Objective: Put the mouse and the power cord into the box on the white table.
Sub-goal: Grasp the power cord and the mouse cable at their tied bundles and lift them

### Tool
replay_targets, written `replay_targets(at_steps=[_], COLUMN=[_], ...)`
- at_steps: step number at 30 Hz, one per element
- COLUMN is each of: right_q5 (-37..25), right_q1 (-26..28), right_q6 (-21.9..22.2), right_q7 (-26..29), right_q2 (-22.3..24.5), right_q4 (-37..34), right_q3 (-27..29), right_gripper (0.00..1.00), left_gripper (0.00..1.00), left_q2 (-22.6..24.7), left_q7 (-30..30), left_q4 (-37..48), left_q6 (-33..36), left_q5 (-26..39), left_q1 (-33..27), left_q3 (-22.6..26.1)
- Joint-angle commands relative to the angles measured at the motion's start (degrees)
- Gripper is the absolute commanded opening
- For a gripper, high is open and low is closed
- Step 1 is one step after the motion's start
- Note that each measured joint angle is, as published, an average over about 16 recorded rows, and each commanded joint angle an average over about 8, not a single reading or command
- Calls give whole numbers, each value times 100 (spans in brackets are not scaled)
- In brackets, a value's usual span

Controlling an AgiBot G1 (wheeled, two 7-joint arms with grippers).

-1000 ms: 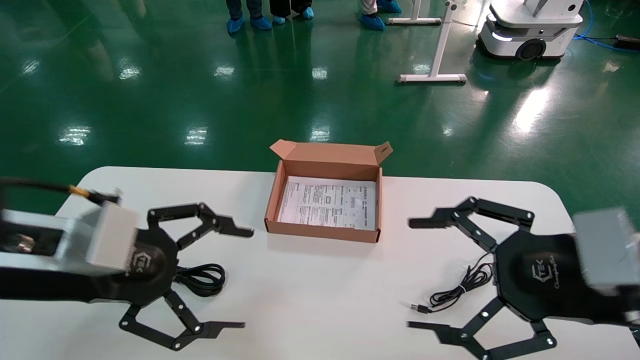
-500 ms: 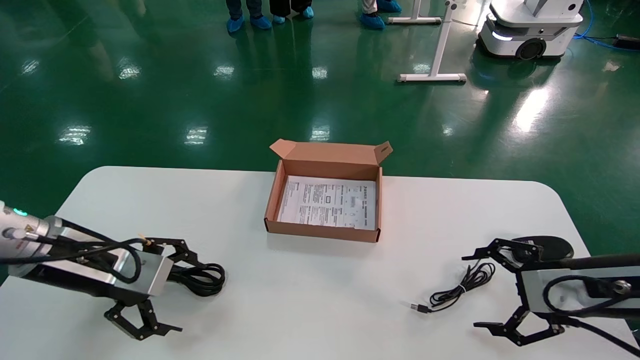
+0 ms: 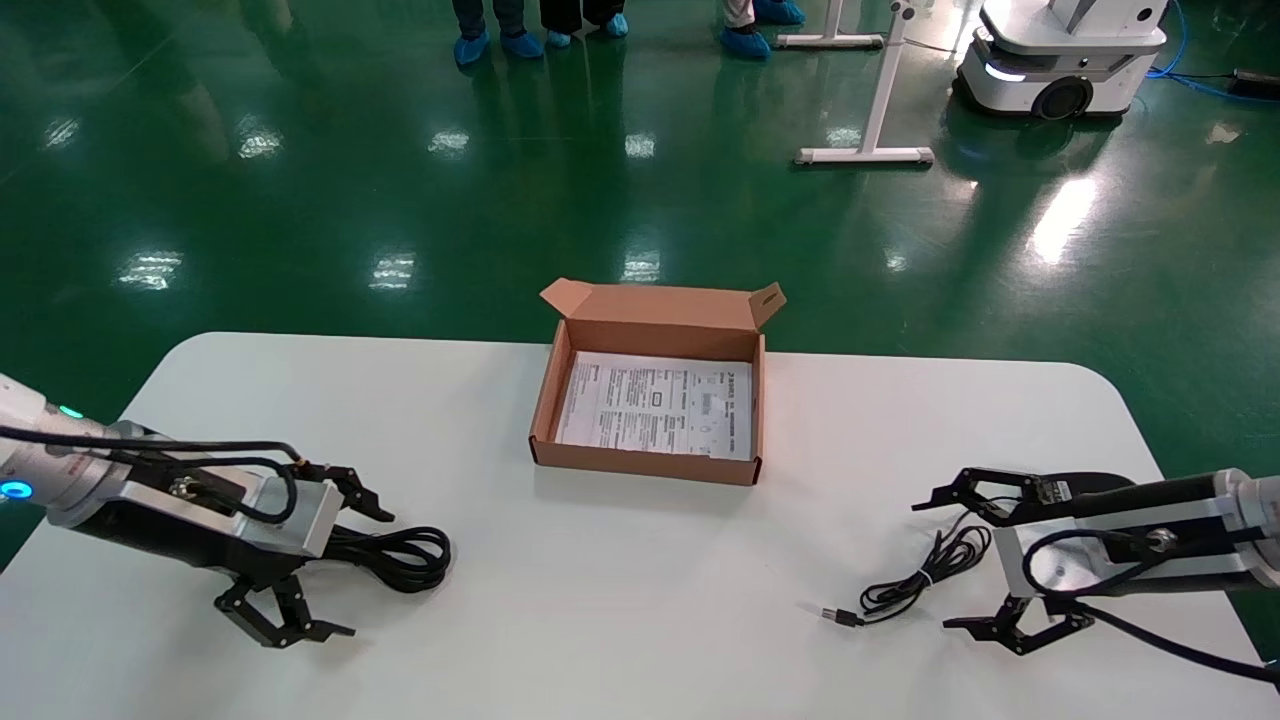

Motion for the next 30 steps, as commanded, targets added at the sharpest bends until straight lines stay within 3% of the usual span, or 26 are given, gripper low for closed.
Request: replay_targets(at_steps=[1,4,5,6,12,13,14,30], right_q5=[-101,-190,-215,-239,-349,-361,-369,-351], right_q1=[107,214,244,274,400,413,421,395], right_q6=[70,135,152,164,194,197,199,193], right_q7=[-161,-310,-349,-384,-475,-478,-479,-481], right_q2=[-126,-263,-302,-339,-486,-499,-508,-478], right_q4=[-284,-595,-687,-776,-1157,-1193,-1216,-1139], right_q3=[-54,-107,-122,-137,-208,-215,-220,-206], right_gripper=[100,100,98,91,16,6,0,0], left_gripper=[100,100,100,93,18,6,0,0], left_q2=[105,203,230,256,364,374,381,359], left_q7=[186,410,473,536,782,803,813,777], left_q4=[330,718,832,942,1393,1433,1459,1371], left_q6=[-46,-111,-128,-140,-179,-179,-181,-172], left_q5=[28,86,100,112,157,163,168,156], left_q1=[-37,-92,-109,-126,-198,-206,-212,-197], left_q3=[33,64,71,76,107,112,116,102])
